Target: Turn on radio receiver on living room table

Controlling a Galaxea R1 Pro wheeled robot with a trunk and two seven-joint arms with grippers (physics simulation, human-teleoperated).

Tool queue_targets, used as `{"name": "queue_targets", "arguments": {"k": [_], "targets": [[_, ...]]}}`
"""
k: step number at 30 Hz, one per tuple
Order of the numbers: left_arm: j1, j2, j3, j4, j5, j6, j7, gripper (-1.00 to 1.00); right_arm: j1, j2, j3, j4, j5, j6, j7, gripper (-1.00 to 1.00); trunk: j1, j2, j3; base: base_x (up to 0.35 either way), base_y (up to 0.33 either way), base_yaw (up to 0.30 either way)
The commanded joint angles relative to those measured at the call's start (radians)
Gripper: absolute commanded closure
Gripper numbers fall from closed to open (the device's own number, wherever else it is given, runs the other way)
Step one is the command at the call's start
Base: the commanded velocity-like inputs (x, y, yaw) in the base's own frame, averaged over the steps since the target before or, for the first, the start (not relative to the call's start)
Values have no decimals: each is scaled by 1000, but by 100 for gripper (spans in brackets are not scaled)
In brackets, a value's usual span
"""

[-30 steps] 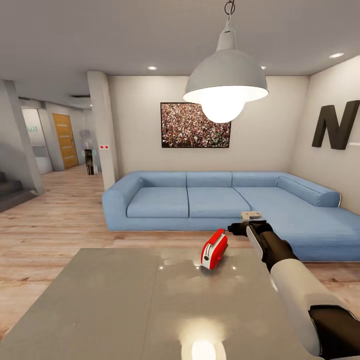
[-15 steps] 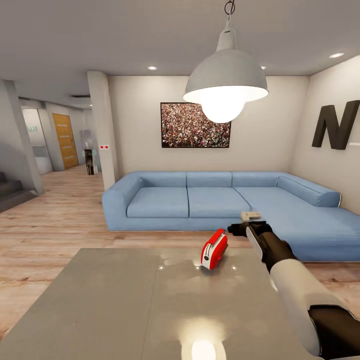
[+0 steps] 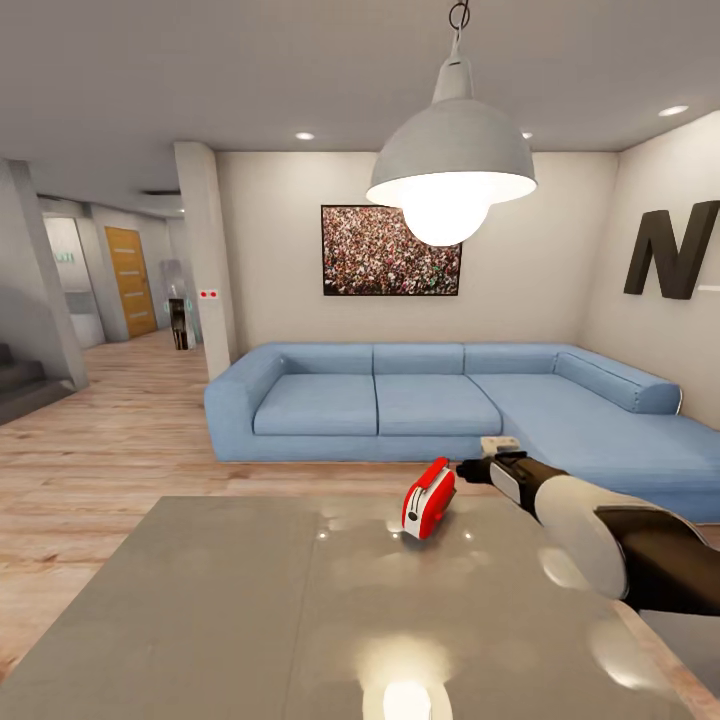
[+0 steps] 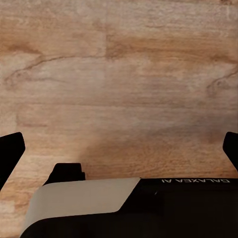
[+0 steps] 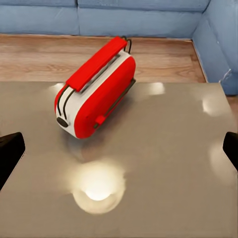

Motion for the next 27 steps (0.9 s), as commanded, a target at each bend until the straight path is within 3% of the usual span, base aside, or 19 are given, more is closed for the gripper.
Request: {"name": "queue_targets", "arguments": {"k": [1, 9, 15, 17, 20, 21, 23, 27], "targets": [[0, 0, 0, 0, 0, 0, 0, -100, -2, 1, 1, 1, 2, -1, 0, -100, 0, 0, 0, 0, 0, 0], [0, -1, 0, 0, -1, 0, 0, -100, -5, 2, 5, -28, 6, 11, 0, -100, 0, 0, 0, 0, 0, 0], [0, -1, 0, 0, -1, 1, 0, -100, -5, 5, 5, -51, 6, 92, 13, -100, 0, 0, 0, 0, 0, 0], [0, -1, 0, 0, -1, 1, 0, -100, -5, 2, 6, -131, 7, 189, 49, -100, 0, 0, 0, 0, 0, 0], [0, -1, 0, 0, -1, 0, 0, -100, -5, 0, 5, -275, 7, 432, 72, -100, 0, 0, 0, 0, 0, 0], [0, -1, 0, 0, -1, 0, 0, -100, -5, 0, 4, -302, 7, 480, 74, -100, 0, 0, 0, 0, 0, 0], [0, -1, 0, 0, -1, 0, 0, -100, -5, 0, 2, -330, 4, 530, 77, -100, 0, 0, 0, 0, 0, 0], [0, 0, 0, 0, -1, 0, 0, -100, -5, 0, -2, -347, -5, 559, 80, -100, 0, 0, 0, 0, 0, 0]]}}
